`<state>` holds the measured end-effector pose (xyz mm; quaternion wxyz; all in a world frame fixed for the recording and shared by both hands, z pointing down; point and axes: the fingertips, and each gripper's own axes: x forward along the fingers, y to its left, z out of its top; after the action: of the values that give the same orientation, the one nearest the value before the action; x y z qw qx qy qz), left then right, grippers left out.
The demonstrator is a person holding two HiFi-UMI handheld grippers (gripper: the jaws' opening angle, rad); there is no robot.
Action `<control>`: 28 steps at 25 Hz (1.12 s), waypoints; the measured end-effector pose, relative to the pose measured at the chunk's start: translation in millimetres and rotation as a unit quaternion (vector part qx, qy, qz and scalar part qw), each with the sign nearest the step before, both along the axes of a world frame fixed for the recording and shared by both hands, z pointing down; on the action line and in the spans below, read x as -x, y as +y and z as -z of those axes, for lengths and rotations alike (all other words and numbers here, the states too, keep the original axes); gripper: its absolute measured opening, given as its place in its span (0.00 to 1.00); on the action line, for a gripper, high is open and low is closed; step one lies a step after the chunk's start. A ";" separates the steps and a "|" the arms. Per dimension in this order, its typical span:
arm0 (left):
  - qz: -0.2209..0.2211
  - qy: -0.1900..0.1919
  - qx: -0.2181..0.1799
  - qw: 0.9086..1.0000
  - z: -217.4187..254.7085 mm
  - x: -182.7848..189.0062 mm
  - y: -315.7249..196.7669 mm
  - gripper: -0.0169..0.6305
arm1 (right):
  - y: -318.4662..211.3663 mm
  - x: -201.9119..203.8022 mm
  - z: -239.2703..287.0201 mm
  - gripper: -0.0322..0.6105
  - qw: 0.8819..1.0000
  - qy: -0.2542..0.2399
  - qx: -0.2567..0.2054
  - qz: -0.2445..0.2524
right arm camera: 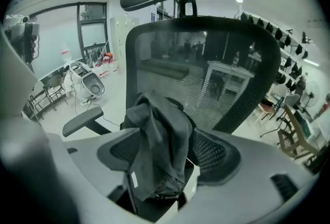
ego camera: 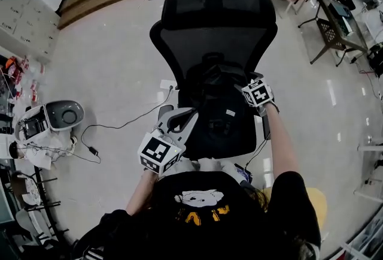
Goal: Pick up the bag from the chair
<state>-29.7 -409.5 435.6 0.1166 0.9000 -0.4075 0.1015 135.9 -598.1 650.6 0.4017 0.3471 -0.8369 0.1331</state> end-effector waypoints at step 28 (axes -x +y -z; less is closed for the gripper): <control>0.088 -0.039 0.014 0.995 -16.9 35.1 -15.9 0.07 | 11.3 21.5 -83.3 0.22 0.995 -0.001 0.090 -0.038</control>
<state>-64.8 -425.4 452.5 0.1214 0.8545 -0.4877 0.1310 114.4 -586.7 733.9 0.4254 0.3409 -0.8079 0.2236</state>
